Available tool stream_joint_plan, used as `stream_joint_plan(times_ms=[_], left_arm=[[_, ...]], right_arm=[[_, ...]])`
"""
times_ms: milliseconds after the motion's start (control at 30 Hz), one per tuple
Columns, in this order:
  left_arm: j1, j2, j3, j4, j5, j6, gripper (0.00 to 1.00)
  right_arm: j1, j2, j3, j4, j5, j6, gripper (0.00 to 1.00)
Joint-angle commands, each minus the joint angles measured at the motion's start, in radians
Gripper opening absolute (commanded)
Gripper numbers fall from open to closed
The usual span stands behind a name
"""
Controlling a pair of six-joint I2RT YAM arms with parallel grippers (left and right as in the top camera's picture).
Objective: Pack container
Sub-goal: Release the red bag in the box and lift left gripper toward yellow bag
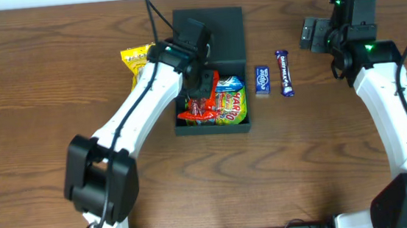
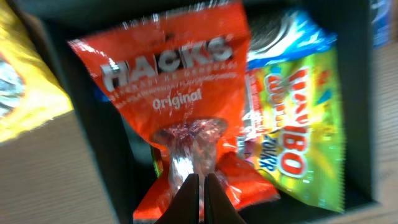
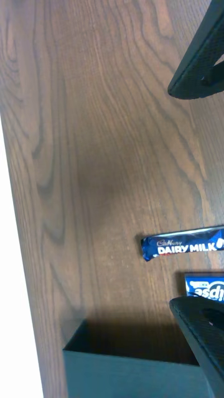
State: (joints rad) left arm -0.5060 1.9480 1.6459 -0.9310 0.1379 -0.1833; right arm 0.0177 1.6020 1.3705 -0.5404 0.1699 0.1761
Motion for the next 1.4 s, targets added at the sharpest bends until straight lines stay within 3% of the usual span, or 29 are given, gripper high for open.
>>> stream_joint_plan(times_ms=[0,533,767,1000,1367], left_arm=[[-0.001,0.07,-0.008,-0.011,-0.014,0.012,0.06],[0.005,0.169,-0.007,-0.021,-0.023,0.026,0.06],[0.009,0.167,-0.006,-0.074,-0.199,0.027,0.06],[0.008,0.163,-0.004,-0.076,-0.189,0.027,0.06],[0.011,-0.037,0.111,-0.025,-0.206,0.059,0.06]], right_arm=[[-0.006,0.002,0.004,-0.003,0.006,0.01,0.99],[-0.006,0.002,0.004,-0.014,0.006,0.01,0.99],[-0.006,0.002,0.004,-0.014,0.006,0.01,0.99],[-0.006,0.002,0.004,-0.019,0.006,0.01,0.99],[-0.006,0.002,0.004,-0.022,0.006,0.01,0.99]])
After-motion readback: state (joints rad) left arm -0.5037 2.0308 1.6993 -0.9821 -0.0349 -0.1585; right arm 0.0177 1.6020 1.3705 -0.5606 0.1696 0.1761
